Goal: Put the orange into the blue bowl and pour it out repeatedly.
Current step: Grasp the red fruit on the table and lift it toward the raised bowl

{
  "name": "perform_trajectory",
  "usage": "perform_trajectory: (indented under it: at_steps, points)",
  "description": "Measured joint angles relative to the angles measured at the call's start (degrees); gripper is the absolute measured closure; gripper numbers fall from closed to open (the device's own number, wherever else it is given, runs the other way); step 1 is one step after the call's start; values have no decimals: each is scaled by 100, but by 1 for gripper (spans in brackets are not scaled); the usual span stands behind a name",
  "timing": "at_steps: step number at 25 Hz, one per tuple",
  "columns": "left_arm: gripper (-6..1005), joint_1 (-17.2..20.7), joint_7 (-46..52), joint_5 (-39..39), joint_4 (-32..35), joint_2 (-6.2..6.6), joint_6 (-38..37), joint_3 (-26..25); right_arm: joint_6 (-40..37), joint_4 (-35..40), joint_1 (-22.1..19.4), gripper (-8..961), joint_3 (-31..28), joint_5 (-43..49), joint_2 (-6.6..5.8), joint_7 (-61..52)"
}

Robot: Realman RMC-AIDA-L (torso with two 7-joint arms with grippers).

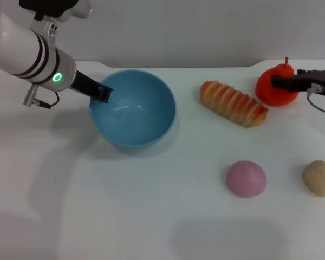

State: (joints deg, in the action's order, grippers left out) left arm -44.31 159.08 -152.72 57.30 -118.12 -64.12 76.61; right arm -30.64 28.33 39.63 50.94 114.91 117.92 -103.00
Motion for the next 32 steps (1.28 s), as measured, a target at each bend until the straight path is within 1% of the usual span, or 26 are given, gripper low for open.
perform_trajectory:
  at_steps: [8,13,16,22,27,29,32]
  points:
    - [1000,8,0,-3,-20,-10,29,11,227,-241,74,223,40,-11,-7,11]
    - [1000,16,0,-4,-21,-7,37,12,510,-305,80,262,45,-7,37,299]
    - [1000,23,0,-4,-20,-5,46,12,539,-314,84,285,52,0,42,368]
    - [1000,26,0,-3,-21,-2,59,12,529,-184,37,527,107,3,62,475]
    - [999,31,0,-3,-21,0,69,13,460,146,-65,741,271,-10,93,530]
    - [999,30,0,-3,-21,0,69,12,349,429,-157,768,409,-13,97,523]
    - [999,-3,0,-3,-12,0,-3,4,-209,1129,-355,809,508,-29,101,293]
